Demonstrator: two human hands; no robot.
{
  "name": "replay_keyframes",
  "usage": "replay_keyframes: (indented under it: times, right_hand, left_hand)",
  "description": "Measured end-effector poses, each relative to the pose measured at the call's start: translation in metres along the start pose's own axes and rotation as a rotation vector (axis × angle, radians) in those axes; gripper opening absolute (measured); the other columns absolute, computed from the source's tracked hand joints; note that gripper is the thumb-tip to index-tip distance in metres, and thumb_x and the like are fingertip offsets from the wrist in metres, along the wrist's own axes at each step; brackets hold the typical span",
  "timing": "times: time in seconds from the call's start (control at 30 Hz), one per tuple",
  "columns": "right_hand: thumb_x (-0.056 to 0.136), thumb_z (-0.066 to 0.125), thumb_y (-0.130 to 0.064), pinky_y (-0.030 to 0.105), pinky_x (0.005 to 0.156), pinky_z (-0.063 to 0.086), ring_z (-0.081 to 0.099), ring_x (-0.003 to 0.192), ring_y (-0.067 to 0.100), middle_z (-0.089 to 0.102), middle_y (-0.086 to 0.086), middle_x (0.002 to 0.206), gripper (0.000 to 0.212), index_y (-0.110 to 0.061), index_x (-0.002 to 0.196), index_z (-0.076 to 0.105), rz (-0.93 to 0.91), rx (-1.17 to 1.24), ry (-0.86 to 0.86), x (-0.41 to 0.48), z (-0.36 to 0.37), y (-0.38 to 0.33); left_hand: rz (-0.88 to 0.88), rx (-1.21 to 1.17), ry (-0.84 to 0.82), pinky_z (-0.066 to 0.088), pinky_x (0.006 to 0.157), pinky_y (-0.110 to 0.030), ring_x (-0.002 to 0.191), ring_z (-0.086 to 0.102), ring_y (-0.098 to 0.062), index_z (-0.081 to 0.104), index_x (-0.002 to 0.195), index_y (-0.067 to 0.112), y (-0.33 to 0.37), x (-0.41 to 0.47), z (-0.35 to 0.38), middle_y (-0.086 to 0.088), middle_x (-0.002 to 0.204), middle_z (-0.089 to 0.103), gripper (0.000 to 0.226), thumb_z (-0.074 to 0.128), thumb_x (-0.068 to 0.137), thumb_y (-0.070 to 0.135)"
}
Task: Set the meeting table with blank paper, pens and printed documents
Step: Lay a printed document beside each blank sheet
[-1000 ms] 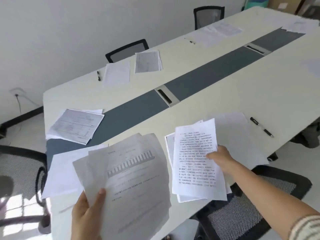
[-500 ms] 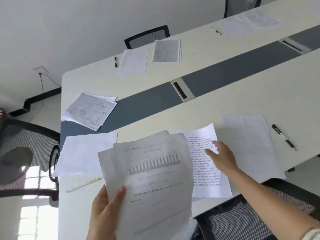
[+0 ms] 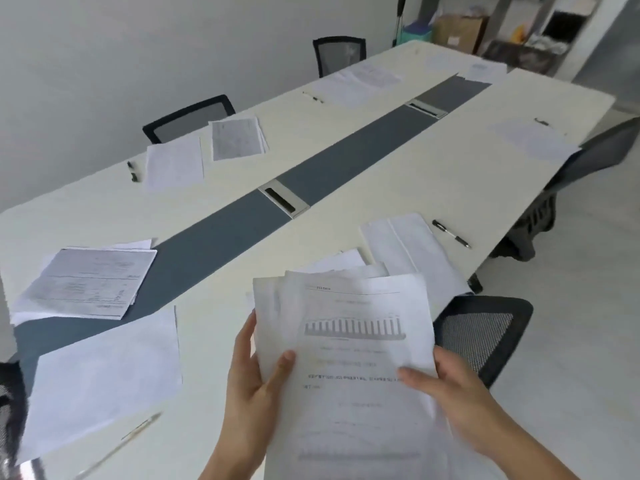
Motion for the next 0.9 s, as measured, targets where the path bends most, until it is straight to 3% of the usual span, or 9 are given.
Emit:
replay_keyframes:
  times: [0.1, 0.17, 0.27, 0.37, 0.47, 0.53, 0.63, 0.8, 0.9]
  right_hand:
    - [0.073, 0.076, -0.018, 0.029, 0.077, 0.058, 0.074, 0.094, 0.024, 0.077, 0.008, 0.101, 0.034, -0.007, 0.104, 0.070, -0.053, -0.006, 0.114, -0.027, -0.037, 0.000]
    - [0.074, 0.078, -0.014, 0.028, 0.076, 0.059, 0.074, 0.094, 0.026, 0.077, 0.008, 0.099, 0.029, -0.008, 0.102, 0.072, -0.065, 0.022, 0.153, -0.042, -0.060, 0.003]
    - [0.063, 0.082, -0.026, 0.037, 0.086, 0.058, 0.073, 0.097, 0.029, 0.077, 0.010, 0.102, 0.041, -0.010, 0.100, 0.076, -0.043, 0.072, 0.146, -0.062, -0.092, 0.009]
    - [0.057, 0.081, -0.034, 0.041, 0.091, 0.055, 0.073, 0.097, 0.029, 0.077, 0.010, 0.104, 0.051, -0.012, 0.102, 0.076, -0.018, 0.114, 0.162, -0.082, -0.141, 0.016]
    - [0.061, 0.080, -0.033, 0.038, 0.085, 0.057, 0.073, 0.098, 0.029, 0.076, 0.009, 0.105, 0.050, -0.012, 0.106, 0.074, -0.025, 0.156, 0.197, -0.103, -0.206, 0.023]
    - [0.065, 0.079, -0.029, 0.031, 0.078, 0.058, 0.073, 0.096, 0.027, 0.077, 0.008, 0.104, 0.046, -0.013, 0.108, 0.073, -0.028, 0.173, 0.230, -0.117, -0.255, 0.030]
    - [0.068, 0.078, -0.027, 0.039, 0.084, 0.058, 0.073, 0.098, 0.030, 0.076, 0.009, 0.108, 0.046, -0.014, 0.112, 0.071, -0.026, 0.181, 0.272, -0.136, -0.322, 0.041]
    - [0.070, 0.073, -0.022, 0.030, 0.070, 0.059, 0.075, 0.089, 0.028, 0.078, 0.011, 0.098, 0.040, -0.007, 0.107, 0.072, 0.012, 0.181, 0.421, -0.166, -0.414, 0.072]
    - [0.077, 0.076, -0.018, 0.044, 0.076, 0.060, 0.075, 0.083, 0.030, 0.078, 0.012, 0.092, 0.024, -0.008, 0.099, 0.074, -0.001, 0.174, 0.565, -0.167, -0.470, 0.080]
  left_hand:
    - [-0.031, -0.062, -0.018, 0.054, 0.084, -0.042, 0.099, 0.071, -0.018, 0.028, 0.144, 0.046, -0.005, -0.003, 0.029, 0.002, 0.117, 0.071, 0.087, 0.072, 0.077, 0.012]
    - [-0.065, -0.070, -0.081, 0.053, 0.086, -0.042, 0.100, 0.071, -0.019, 0.033, 0.145, 0.039, -0.008, -0.006, 0.057, -0.001, 0.116, 0.071, 0.095, 0.083, 0.068, 0.016]
    - [-0.036, 0.031, -0.247, 0.053, 0.089, -0.048, 0.101, 0.070, -0.030, 0.058, 0.127, 0.019, -0.005, -0.015, 0.111, -0.009, 0.110, 0.074, 0.074, 0.083, 0.059, 0.030]
    - [-0.008, 0.124, -0.354, 0.058, 0.076, -0.044, 0.090, 0.073, -0.032, 0.070, 0.103, 0.011, -0.010, -0.028, 0.175, -0.012, 0.097, 0.076, 0.053, 0.081, 0.056, 0.032]
    - [0.036, 0.140, -0.390, 0.059, 0.066, -0.036, 0.083, 0.074, -0.028, 0.068, 0.103, 0.012, -0.021, -0.045, 0.248, -0.010, 0.092, 0.077, 0.041, 0.076, 0.064, 0.019]
    - [0.077, 0.151, -0.388, 0.059, 0.070, -0.039, 0.086, 0.074, -0.028, 0.068, 0.106, 0.017, -0.027, -0.056, 0.297, -0.008, 0.094, 0.077, 0.043, 0.075, 0.064, 0.018]
    - [0.107, 0.140, -0.381, 0.059, 0.075, -0.047, 0.088, 0.073, -0.031, 0.070, 0.100, 0.023, -0.038, -0.066, 0.363, -0.010, 0.094, 0.076, 0.033, 0.075, 0.068, 0.020]
    - [0.038, 0.145, -0.403, 0.058, 0.075, -0.050, 0.086, 0.072, -0.034, 0.068, 0.101, 0.014, -0.068, -0.077, 0.447, -0.013, 0.094, 0.076, 0.024, 0.077, 0.078, 0.014]
    - [-0.057, 0.155, -0.461, 0.059, 0.068, -0.043, 0.081, 0.073, -0.032, 0.061, 0.101, 0.001, -0.088, -0.072, 0.497, -0.018, 0.092, 0.076, 0.013, 0.062, 0.088, 0.004]
Point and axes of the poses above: each hand's wrist, its own x-axis towards the middle knuckle, its own z-axis out of the palm, y = z × x, the point moved 9 cm from there along x, towards the middle knuckle
